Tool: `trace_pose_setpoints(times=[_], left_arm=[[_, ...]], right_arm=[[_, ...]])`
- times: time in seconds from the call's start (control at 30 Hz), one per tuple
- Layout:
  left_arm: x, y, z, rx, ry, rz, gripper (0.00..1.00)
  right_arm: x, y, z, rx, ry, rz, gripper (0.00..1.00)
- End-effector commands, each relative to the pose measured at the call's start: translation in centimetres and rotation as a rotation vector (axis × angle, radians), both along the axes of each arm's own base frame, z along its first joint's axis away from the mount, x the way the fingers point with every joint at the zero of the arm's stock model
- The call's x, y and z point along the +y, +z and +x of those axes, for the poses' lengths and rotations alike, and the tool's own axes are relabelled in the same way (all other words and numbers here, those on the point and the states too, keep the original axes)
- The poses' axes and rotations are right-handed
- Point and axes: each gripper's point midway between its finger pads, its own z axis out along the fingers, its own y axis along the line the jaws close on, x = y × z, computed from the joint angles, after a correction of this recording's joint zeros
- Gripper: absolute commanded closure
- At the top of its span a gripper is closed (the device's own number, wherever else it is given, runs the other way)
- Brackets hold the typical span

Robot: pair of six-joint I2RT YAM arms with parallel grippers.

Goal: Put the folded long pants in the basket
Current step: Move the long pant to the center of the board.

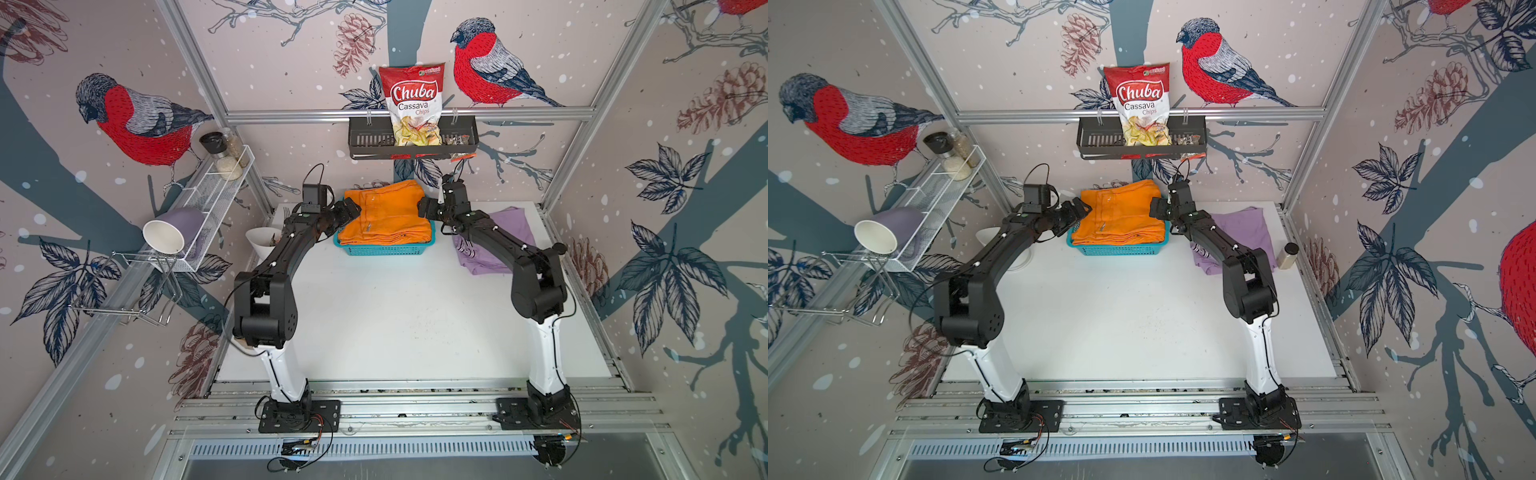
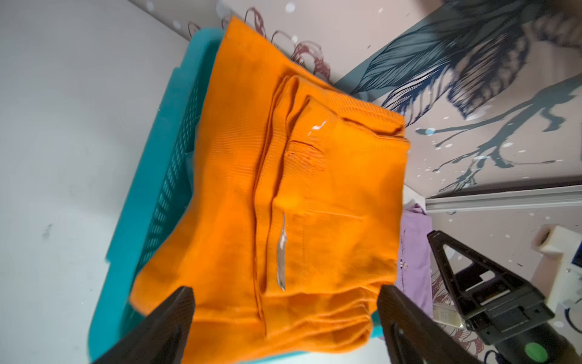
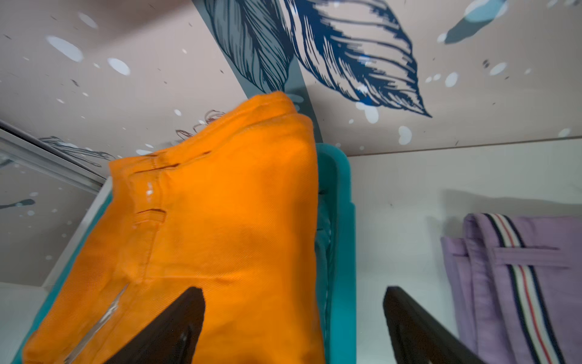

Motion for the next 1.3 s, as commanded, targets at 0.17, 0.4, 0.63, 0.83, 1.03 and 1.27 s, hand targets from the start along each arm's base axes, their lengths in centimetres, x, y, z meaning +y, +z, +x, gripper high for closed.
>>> trace_pose_setpoints(times=[0.17, 0.4, 0.63, 0.83, 1.03, 1.27], left_arm=[[-2.5, 4.0, -11.5, -0.164, -0.011, -0.033, 0.04], [-7.7, -0.5, -20.7, -0.167, -0.165, -0.106, 0.04], [-9.5, -5.6, -24.7, -0.148, -0.191, -0.11, 0.04], [-10.4, -9.7, -25.0, -0.077, -0.219, -0.114, 0.04], [-10.9, -10.4, -24.6, -0.065, -0.224, -0.104, 0.04], [-11.1, -10.8, -24.5, -0.056, -0.228, -0.093, 0.04]], right_arm=[[-8.0, 1.8, -8.2, -0.046, -0.18, 0.271, 0.0], [-15.5, -7.3, -14.8, 0.141, -0.491, 0.56, 0.0], [-18.1, -12.7, -15.8, 0.22, -0.64, 0.658, 0.0], [-19.1, -15.8, -14.1, 0.242, -0.681, 0.614, 0.0], [-19.3, -18.2, -12.5, 0.259, -0.69, 0.604, 0.1], [-18.7, -18.7, -13.0, 0.278, -0.654, 0.61, 1.0]])
